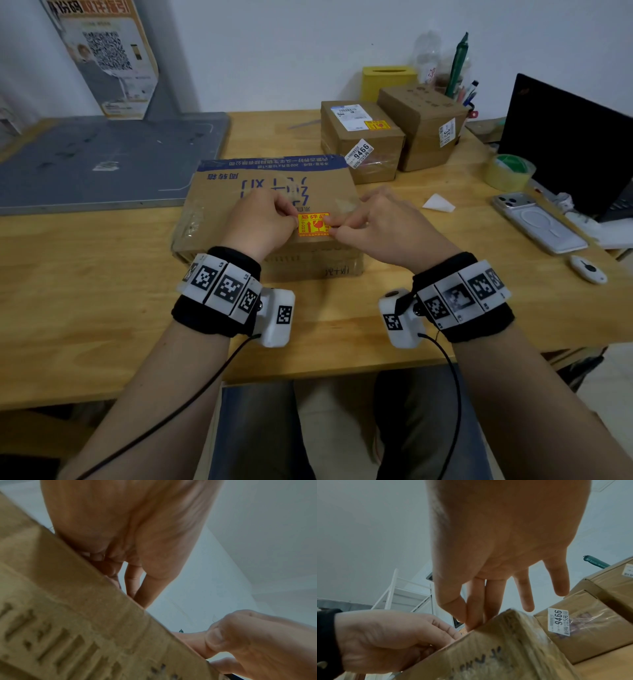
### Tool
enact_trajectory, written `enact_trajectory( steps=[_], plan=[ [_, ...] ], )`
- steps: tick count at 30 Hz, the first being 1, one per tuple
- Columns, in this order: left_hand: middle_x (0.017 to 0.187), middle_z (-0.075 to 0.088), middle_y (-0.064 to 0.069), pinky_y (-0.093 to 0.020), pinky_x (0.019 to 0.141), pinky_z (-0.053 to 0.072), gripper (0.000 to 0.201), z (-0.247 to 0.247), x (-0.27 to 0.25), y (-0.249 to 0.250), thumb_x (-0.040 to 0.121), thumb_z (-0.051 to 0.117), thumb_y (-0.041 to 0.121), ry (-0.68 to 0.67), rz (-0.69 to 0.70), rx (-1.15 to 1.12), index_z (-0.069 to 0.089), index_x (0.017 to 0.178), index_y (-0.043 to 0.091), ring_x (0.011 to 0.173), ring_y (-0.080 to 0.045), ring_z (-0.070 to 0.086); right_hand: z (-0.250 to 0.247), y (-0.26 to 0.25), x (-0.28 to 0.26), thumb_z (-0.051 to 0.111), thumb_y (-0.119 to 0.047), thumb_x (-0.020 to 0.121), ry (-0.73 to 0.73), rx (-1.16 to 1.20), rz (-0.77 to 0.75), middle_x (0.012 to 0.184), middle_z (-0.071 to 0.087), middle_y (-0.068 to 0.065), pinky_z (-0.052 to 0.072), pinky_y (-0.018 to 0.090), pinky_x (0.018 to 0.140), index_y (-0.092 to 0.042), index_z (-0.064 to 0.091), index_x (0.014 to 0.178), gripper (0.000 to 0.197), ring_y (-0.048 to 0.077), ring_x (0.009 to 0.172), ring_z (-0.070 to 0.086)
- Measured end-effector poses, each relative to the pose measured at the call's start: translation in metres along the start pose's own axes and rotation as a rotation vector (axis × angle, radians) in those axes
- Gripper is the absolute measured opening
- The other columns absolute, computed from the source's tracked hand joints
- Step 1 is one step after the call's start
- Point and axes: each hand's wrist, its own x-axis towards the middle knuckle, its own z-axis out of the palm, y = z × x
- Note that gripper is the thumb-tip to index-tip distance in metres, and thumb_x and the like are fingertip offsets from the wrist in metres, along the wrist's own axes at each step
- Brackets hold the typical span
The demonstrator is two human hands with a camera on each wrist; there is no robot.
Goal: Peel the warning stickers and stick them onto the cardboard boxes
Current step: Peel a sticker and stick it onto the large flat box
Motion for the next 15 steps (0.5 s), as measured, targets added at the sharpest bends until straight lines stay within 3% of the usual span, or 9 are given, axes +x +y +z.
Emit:
enact_trajectory(
  steps=[2, 5, 9, 13, 15],
  plan=[
    [0.088, 0.062, 0.009, -0.029, 0.076, 0.044, 0.016, 0.001, 0.0, -0.001, 0.09, 0.069, 0.02, 0.002, 0.004, 0.006, 0.064, 0.078, 0.03, 0.092, -0.014, 0.059, 0.002, 0.0, 0.001, 0.058, -0.049, 0.094, 0.001, -0.031, -0.003, 0.109, 0.069, -0.029, 0.04, 0.046, 0.105, -0.044, 0.081, 0.106, 0.026, 0.017, 0.129, 0.041],
    [0.084, 0.061, 0.011, -0.03, 0.076, 0.045, 0.018, 0.002, 0.001, -0.002, 0.089, 0.07, 0.021, -0.003, 0.006, 0.01, 0.063, 0.076, 0.032, 0.091, -0.014, 0.059, 0.008, 0.0, 0.006, 0.053, -0.056, 0.097, 0.011, -0.05, 0.009, 0.117, 0.073, -0.017, 0.041, 0.049, 0.104, -0.046, 0.081, 0.101, 0.03, 0.02, 0.131, 0.042],
    [0.083, 0.063, 0.011, -0.028, 0.074, 0.044, 0.016, 0.001, 0.0, -0.004, 0.087, 0.071, 0.021, -0.006, 0.025, -0.013, 0.065, 0.076, 0.03, 0.087, -0.012, 0.06, 0.013, 0.0, 0.011, 0.047, -0.06, 0.098, -0.006, -0.04, 0.017, 0.124, 0.072, -0.017, 0.041, 0.053, 0.106, -0.044, 0.081, 0.1, 0.038, 0.021, 0.133, 0.042],
    [0.084, 0.067, 0.01, -0.026, 0.067, 0.045, 0.01, 0.0, -0.003, -0.005, 0.085, 0.073, 0.02, -0.032, 0.042, -0.044, 0.069, 0.086, 0.029, 0.083, -0.009, 0.063, 0.012, 0.001, 0.007, 0.053, -0.055, 0.098, 0.006, -0.032, -0.032, 0.119, 0.074, -0.015, 0.041, 0.051, 0.105, -0.046, 0.081, 0.103, 0.03, 0.02, 0.133, 0.041],
    [0.087, 0.069, 0.011, -0.025, 0.073, 0.047, 0.015, -0.002, -0.003, -0.006, 0.084, 0.075, 0.021, -0.062, 0.057, -0.057, 0.073, 0.095, 0.031, 0.086, -0.007, 0.064, 0.012, 0.0, 0.004, 0.059, -0.051, 0.096, 0.005, -0.005, -0.05, 0.117, 0.074, -0.018, 0.038, 0.049, 0.109, -0.045, 0.082, 0.098, 0.024, 0.017, 0.135, 0.039]
  ],
)
